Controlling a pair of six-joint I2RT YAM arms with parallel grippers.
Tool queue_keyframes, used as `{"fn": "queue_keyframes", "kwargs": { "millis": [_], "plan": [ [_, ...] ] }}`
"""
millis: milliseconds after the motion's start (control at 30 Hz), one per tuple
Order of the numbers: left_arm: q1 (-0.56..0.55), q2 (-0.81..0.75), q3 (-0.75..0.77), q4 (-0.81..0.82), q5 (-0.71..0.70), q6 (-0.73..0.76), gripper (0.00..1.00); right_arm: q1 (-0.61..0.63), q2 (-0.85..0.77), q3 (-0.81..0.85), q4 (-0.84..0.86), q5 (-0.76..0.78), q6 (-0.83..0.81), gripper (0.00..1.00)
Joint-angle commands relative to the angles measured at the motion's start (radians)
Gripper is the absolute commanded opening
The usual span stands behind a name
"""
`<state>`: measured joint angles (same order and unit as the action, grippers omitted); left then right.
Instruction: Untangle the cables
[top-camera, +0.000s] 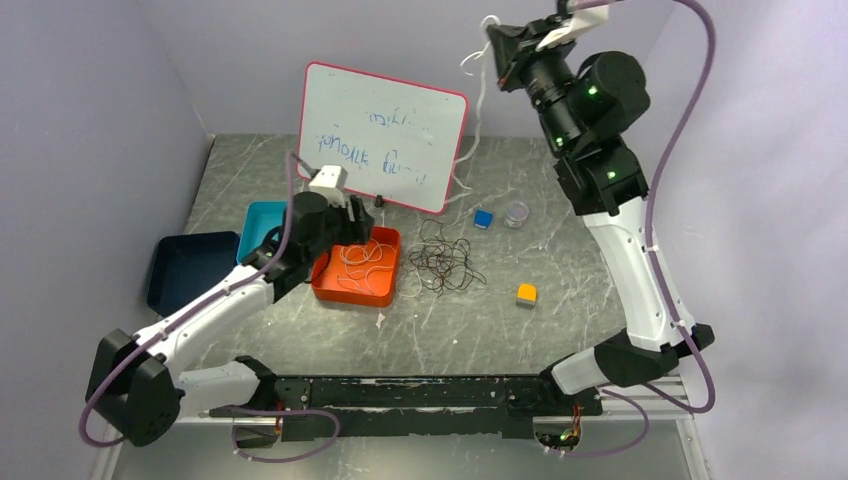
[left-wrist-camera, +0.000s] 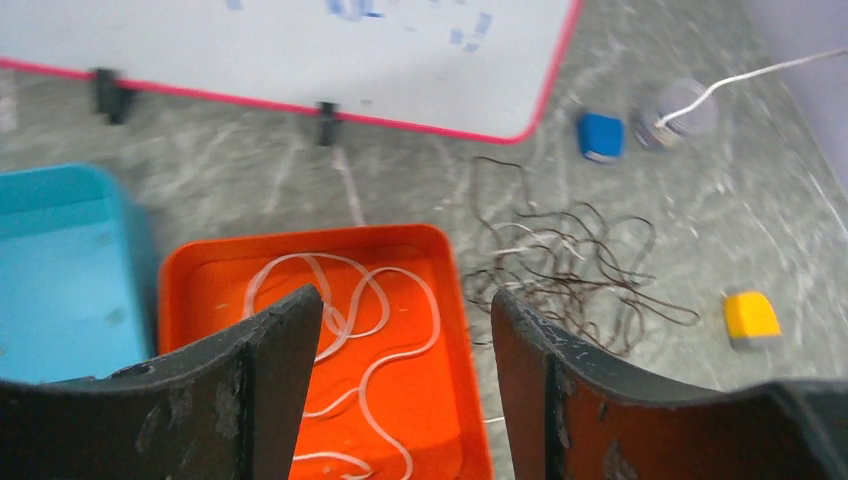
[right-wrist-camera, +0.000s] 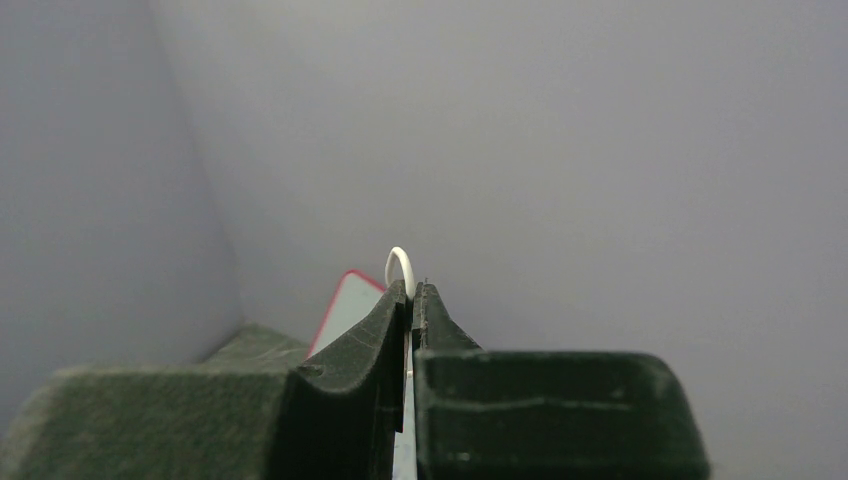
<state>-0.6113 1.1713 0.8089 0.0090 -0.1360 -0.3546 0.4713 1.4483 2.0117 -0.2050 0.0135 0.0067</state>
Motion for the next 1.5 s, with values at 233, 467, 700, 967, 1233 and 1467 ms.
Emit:
{"fn": "queue_keyframes", "kwargs": {
  "millis": [233, 467, 700, 967, 1233, 1467],
  "plan": [
    [0.150, -0.232, -0.014, -0.304, -0.286, -0.090, 0.73, 0.264, 0.076, 0.064, -0.033, 0.072, -0.083, 0.00],
    [0.155, -0.342, -0.016, -0.411, -0.503, -0.125, 0.82, 0.344, 0.143, 0.069, -0.045, 0.041, -0.067, 0.00],
    [0.156, -0.409, -0.046, -0.401, -0.560, -0.106, 0.85, 0.377, 0.166, 0.007, -0.036, 0.012, -0.046, 0.00],
    [0.155, -0.373, -0.048, -0.389, -0.570, -0.109, 0.85, 0.382, 0.154, -0.140, 0.001, -0.013, 0.010, 0.00],
    [0.155, -0.365, -0.077, -0.310, -0.585, -0.112, 0.87, 0.382, 0.159, -0.205, 0.015, -0.059, 0.049, 0.00],
    [0.155, -0.359, -0.073, -0.333, -0.570, -0.129, 0.87, 0.382, 0.164, -0.297, 0.027, -0.102, 0.104, 0.00]
  ]
}}
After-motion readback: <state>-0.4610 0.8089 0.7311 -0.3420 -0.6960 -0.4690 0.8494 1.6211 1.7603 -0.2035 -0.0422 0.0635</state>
